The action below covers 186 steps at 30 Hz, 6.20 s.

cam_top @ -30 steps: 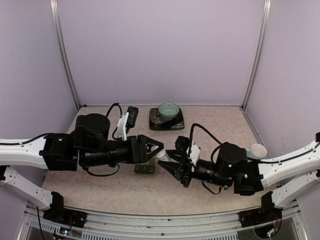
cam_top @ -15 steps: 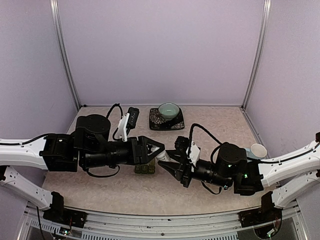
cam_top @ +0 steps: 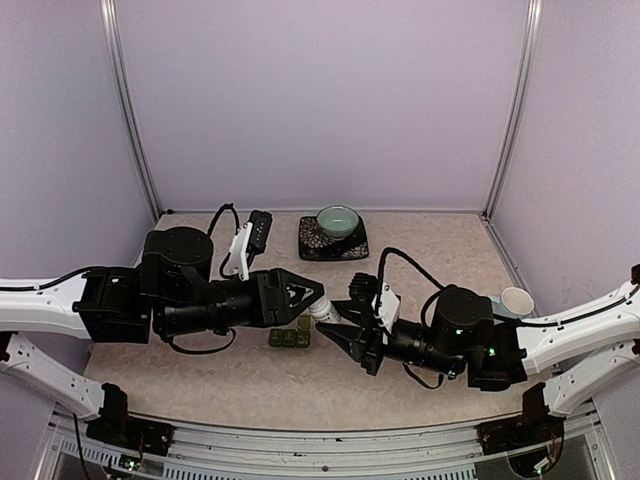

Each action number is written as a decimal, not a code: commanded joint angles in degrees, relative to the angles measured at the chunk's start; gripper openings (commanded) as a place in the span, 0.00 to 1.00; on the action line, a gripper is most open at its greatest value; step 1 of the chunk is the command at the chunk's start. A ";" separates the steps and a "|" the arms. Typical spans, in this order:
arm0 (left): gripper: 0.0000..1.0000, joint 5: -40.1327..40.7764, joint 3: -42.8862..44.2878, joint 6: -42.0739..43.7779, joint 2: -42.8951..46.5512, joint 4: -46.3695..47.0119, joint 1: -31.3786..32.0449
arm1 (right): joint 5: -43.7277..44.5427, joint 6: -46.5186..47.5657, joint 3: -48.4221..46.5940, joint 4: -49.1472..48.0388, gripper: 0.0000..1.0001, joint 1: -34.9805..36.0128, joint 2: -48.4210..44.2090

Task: Sort the pills into containers
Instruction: Screw the lid of the pill container onto the pill bottle.

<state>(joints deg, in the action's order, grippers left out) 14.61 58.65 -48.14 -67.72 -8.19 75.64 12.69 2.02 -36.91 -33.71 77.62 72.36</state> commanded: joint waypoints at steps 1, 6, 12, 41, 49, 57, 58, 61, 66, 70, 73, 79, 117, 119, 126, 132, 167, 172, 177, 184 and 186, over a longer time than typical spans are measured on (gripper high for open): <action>0.46 0.10 1.92 1.03 -0.24 0.10 0.56 | -0.33 -0.44 -1.51 -0.44 0.27 0.51 -0.01; 0.46 0.05 1.80 1.03 -0.34 0.30 0.61 | -0.41 -0.44 -1.68 -0.17 0.27 0.51 -0.20; 0.38 0.38 1.66 1.12 -0.04 0.29 0.60 | -0.37 -0.53 -1.59 -0.11 0.27 0.51 0.06; 0.45 -0.35 1.64 1.04 -0.91 0.13 0.73 | -0.16 -0.53 -2.03 0.47 0.26 0.51 -0.19; 0.38 -0.54 1.72 1.12 -0.88 0.28 0.78 | -0.26 -0.53 -2.24 0.41 0.26 0.55 -0.02; 0.34 -0.17 1.65 1.12 -0.63 -0.03 0.81 | -0.26 -0.52 -2.38 0.87 0.26 0.54 -0.02; 0.34 -0.05 1.64 1.12 -0.59 -0.06 0.76 | -0.30 -0.57 -2.38 0.96 0.26 0.51 0.02; 0.32 0.42 1.47 1.11 -0.52 -0.27 0.80 | -0.44 -0.74 -2.36 1.28 0.26 0.51 0.15; 0.31 1.02 1.28 1.18 -0.03 -0.26 0.80 | -0.60 -1.12 -2.07 1.53 0.26 0.56 0.23; 0.45 1.06 1.46 1.33 -0.02 -0.29 0.78 | -0.93 -1.14 -2.24 1.72 0.26 0.52 0.36; 0.50 1.21 1.41 1.29 0.05 -0.49 0.83 | -1.00 -1.14 -2.21 1.66 0.26 0.52 0.41; 0.43 2.05 1.22 1.21 0.53 -0.70 0.77 | -0.83 -1.20 -2.16 1.76 0.26 0.55 0.59; 0.29 3.56 3.00 1.25 -0.83 -5.37 1.43 | 7.68 1.76 -11.50 16.65 0.25 3.17 5.57; 0.29 2.50 2.31 1.74 -0.58 -3.73 1.36 | 6.09 1.76 -10.68 15.00 0.25 3.23 4.72; 0.29 0.91 1.47 2.12 -0.48 -2.83 1.38 | 2.86 0.43 -8.99 13.27 0.26 3.23 1.08; 0.29 -2.37 0.80 4.76 -0.37 0.19 1.37 | -3.95 -1.87 -9.23 13.50 0.27 3.23 -0.54; 0.29 -9.40 0.60 13.96 0.12 3.15 5.49 | -17.28 -17.17 -5.42 9.82 0.27 1.66 -9.10; 0.29 -10.86 2.07 15.08 -1.33 1.14 5.72 | -18.64 -17.56 -6.71 11.30 0.27 1.65 -7.83; 0.29 -12.88 2.66 16.28 -2.05 -0.24 5.99 | -19.46 -18.18 -6.62 11.50 0.27 1.56 -8.41; 0.29 -15.29 1.96 19.07 -1.15 0.21 6.11 | -22.48 -19.48 -6.39 10.60 0.27 1.22 -8.70; 0.29 -16.18 1.57 20.10 -0.52 0.81 6.10 | -23.62 -19.93 -5.87 9.90 0.27 1.17 -8.99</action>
<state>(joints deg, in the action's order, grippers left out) 5.54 60.49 -30.59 -66.65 -8.91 80.44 -5.43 -17.34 -42.26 -16.01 78.83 63.83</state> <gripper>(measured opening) 0.296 0.311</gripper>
